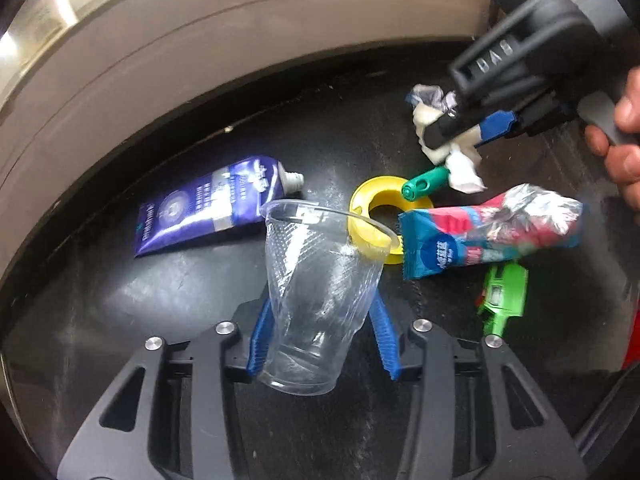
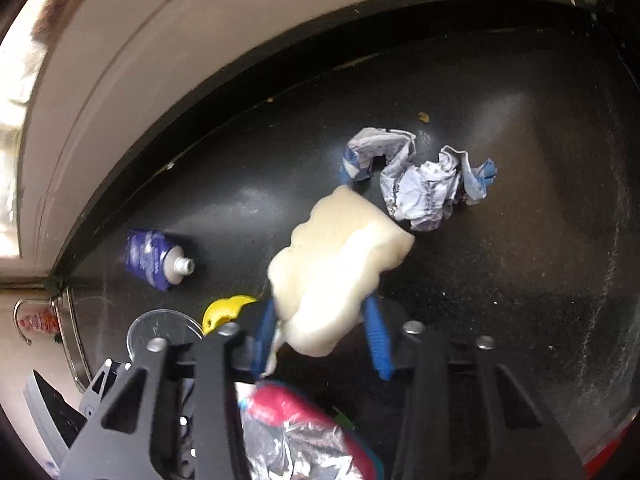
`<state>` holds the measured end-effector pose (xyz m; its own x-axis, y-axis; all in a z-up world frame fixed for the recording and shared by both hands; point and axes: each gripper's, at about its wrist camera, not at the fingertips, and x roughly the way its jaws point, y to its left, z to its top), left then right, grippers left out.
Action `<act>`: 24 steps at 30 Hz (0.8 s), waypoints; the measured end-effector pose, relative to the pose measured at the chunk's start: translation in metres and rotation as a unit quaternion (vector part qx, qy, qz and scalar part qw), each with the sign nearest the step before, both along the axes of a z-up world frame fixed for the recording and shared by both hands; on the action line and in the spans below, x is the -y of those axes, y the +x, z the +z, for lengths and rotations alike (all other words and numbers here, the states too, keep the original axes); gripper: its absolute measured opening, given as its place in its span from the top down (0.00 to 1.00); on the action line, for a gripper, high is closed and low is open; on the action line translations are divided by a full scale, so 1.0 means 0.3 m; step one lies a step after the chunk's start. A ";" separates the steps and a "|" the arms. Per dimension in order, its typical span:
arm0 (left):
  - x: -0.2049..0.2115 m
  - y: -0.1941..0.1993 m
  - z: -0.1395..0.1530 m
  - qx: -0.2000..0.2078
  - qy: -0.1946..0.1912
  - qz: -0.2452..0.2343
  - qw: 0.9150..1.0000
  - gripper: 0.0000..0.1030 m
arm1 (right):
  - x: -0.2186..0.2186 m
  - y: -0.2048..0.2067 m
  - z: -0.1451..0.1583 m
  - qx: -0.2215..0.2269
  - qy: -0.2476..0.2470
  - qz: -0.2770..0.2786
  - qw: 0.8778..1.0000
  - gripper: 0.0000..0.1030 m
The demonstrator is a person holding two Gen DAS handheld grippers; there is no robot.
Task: Collect trash
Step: 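Grasp the clear plastic cup with left tool while right tool grasps white foam, then carry cup and foam to the floor bin and open both tools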
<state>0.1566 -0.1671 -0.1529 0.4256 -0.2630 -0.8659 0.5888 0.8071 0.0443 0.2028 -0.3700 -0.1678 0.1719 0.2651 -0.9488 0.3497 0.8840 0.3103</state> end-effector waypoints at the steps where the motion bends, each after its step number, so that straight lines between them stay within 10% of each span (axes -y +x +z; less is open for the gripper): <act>1: -0.009 -0.013 0.011 0.003 -0.001 0.005 1.000 0.58 | -0.003 -0.013 0.028 0.009 -0.004 0.008 1.000 0.66; 14: -0.173 -0.254 0.242 0.017 -0.022 0.125 0.992 0.58 | -0.168 -0.289 0.332 0.118 -0.049 0.121 0.984 0.67; 24: -0.183 -0.418 0.255 0.012 -0.023 0.146 0.989 0.58 | -0.221 -0.482 0.350 0.115 -0.052 0.161 0.979 0.67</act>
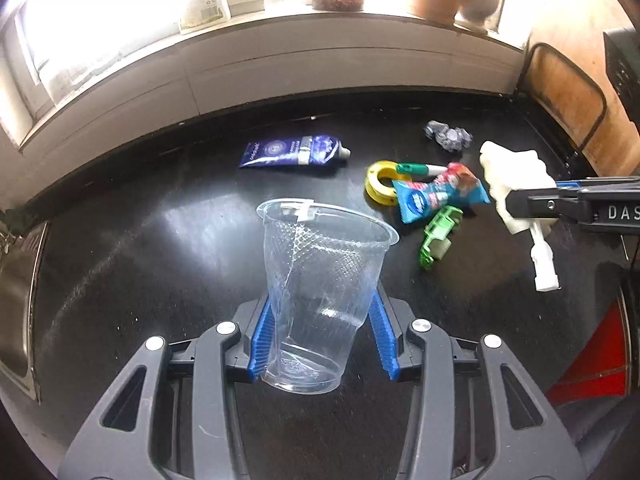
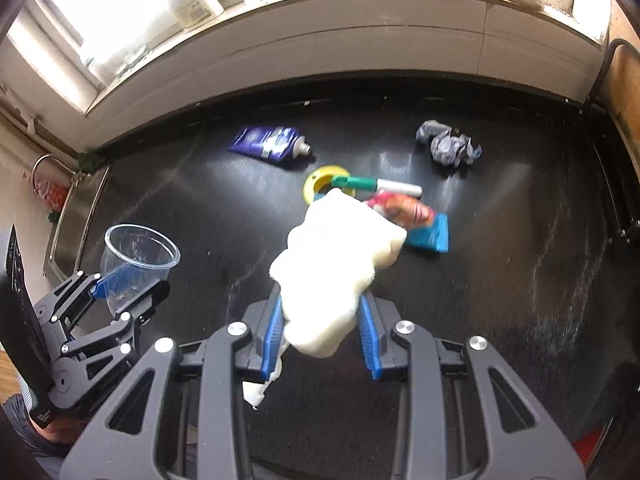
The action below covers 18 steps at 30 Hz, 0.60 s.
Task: Collect trash
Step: 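Carry cup and foam to the floor bin and open both tools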
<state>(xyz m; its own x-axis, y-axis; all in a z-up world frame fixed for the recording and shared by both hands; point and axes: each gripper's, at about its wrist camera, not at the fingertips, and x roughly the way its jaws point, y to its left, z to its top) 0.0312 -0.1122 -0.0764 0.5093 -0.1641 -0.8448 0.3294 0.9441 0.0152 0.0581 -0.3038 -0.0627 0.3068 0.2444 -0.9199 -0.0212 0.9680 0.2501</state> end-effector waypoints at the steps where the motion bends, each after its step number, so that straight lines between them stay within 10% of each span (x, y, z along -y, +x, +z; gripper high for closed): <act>1: 0.001 -0.013 0.003 0.003 0.003 -0.001 1.000 0.58 | -0.007 -0.013 0.008 0.002 -0.002 0.003 1.000 0.67; 11: -0.174 -0.110 0.089 0.029 -0.011 0.081 0.996 0.58 | -0.249 -0.012 0.087 0.038 0.012 0.093 0.995 0.67; 18: -0.517 -0.288 0.123 0.041 0.000 0.226 0.973 0.58 | -0.755 -0.056 0.158 0.064 0.055 0.272 0.959 0.66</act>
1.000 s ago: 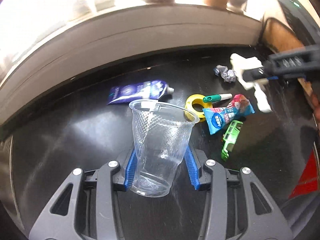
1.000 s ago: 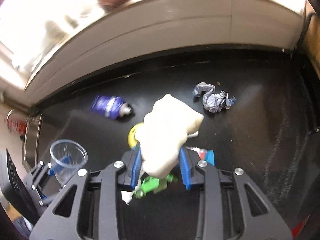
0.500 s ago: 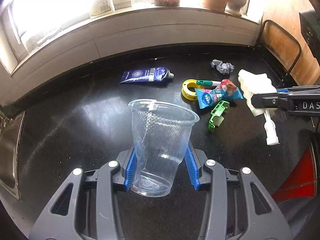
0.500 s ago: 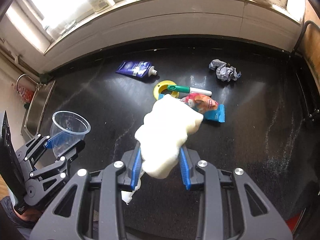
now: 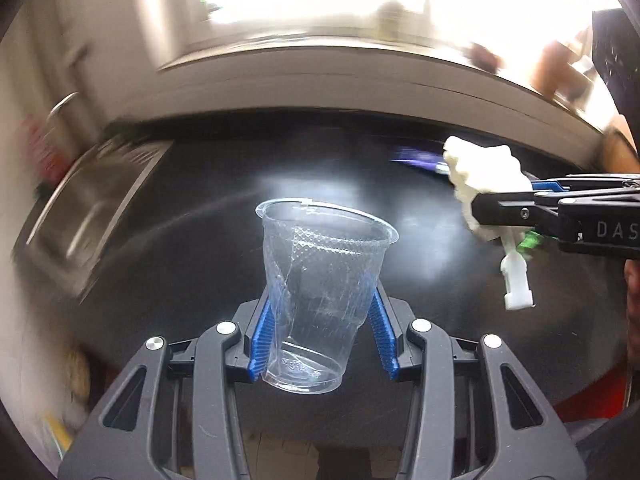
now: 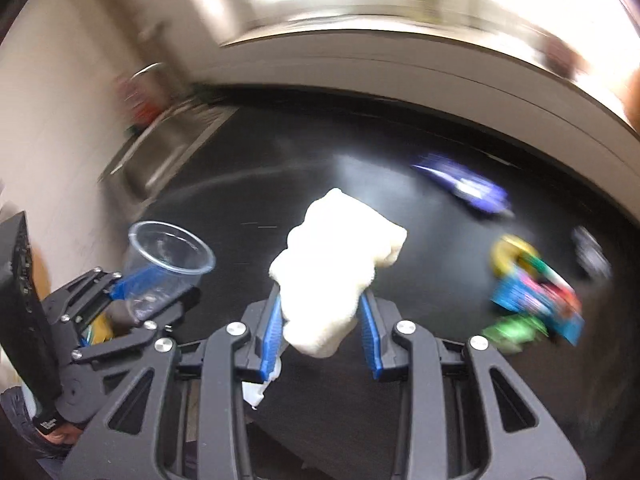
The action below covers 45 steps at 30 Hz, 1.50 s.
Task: Collect trash
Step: 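Carry cup and foam to the floor bin and open both tools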
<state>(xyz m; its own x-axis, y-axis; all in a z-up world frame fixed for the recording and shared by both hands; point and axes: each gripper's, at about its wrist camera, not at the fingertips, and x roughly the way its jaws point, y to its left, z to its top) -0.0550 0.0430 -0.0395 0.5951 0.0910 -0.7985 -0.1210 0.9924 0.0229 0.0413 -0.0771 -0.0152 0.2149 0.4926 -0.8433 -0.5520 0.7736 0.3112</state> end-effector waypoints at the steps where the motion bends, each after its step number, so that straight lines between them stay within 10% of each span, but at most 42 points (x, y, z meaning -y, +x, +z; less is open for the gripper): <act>1: -0.044 -0.031 -0.002 -0.001 0.000 0.021 1.000 0.58 | -0.065 -0.016 0.006 0.001 0.003 0.023 1.000 0.66; 10: -0.506 -0.470 -0.152 -0.046 -0.012 0.249 0.967 0.58 | -0.780 -0.364 -0.050 -0.056 0.037 0.285 0.956 0.66; 18: -0.777 -0.757 -0.359 -0.078 -0.053 0.352 0.931 0.58 | -1.164 -0.611 -0.211 -0.086 -0.006 0.384 0.919 0.66; 34: -0.972 -0.804 -0.553 -0.070 -0.089 0.360 0.926 0.58 | -1.475 -0.700 -0.430 -0.069 -0.069 0.420 0.902 0.60; 38: -0.977 -0.793 -0.564 -0.068 -0.079 0.354 0.929 0.27 | -1.523 -0.684 -0.447 -0.066 -0.072 0.418 0.903 0.41; 45: -0.992 -0.803 -0.580 -0.073 -0.080 0.365 0.925 0.23 | -1.541 -0.681 -0.491 -0.087 -0.080 0.433 0.893 0.30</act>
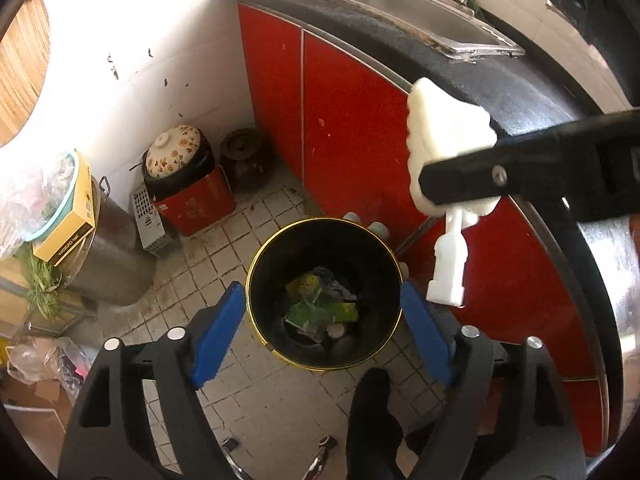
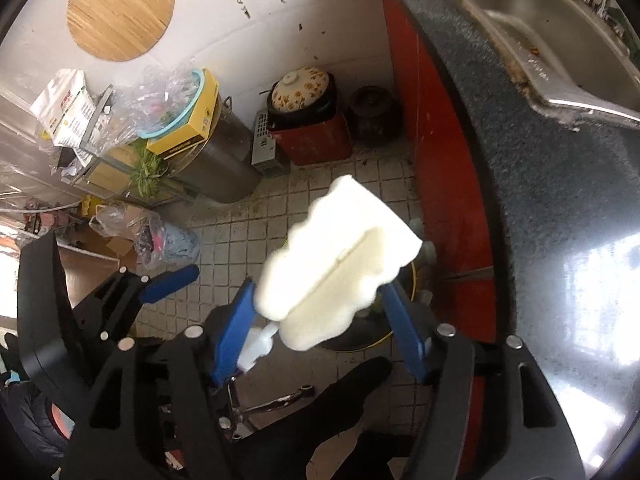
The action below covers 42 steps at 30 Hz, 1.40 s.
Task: Collect trash
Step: 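Carry cup and foam to the floor bin and open both tools, then swing both tools back over the counter toward the remaining trash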
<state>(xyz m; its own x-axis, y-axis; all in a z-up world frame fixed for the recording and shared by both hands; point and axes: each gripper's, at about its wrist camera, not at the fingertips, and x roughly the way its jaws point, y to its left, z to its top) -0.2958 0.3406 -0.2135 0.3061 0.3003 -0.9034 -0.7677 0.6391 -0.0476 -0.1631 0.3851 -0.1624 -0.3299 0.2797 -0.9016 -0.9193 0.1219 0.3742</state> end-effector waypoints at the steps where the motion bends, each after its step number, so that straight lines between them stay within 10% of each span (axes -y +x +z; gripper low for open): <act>1: 0.004 -0.004 0.003 0.001 0.001 0.001 1.000 0.23 | 0.002 -0.003 -0.004 0.003 -0.002 0.003 1.000 0.30; 14: 0.066 0.011 0.100 0.006 0.028 -0.011 1.000 0.17 | 0.121 0.033 0.123 0.037 0.030 -0.014 0.999 0.29; 24: 0.331 0.387 0.289 0.048 0.035 -0.172 0.983 0.11 | 0.844 0.424 0.394 0.113 0.078 -0.261 0.956 0.21; 28: 0.595 0.643 0.353 0.063 0.029 -0.313 0.947 0.11 | 1.227 0.563 0.445 0.142 0.065 -0.381 0.911 0.21; 35: 1.120 0.903 0.471 0.093 0.024 -0.511 0.854 0.11 | 1.920 0.655 0.487 0.157 0.042 -0.575 0.802 0.21; 42: 1.523 1.007 0.497 0.095 0.023 -0.628 0.772 0.11 | 2.338 0.612 0.459 0.150 0.018 -0.652 0.743 0.21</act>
<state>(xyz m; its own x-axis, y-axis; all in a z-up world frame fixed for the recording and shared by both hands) 0.0062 -0.1162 -0.0644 0.5067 -0.3110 -0.8040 0.4773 0.8779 -0.0388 0.0203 -0.3164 -0.0246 0.4574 0.2108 -0.8639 -0.0703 0.9770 0.2011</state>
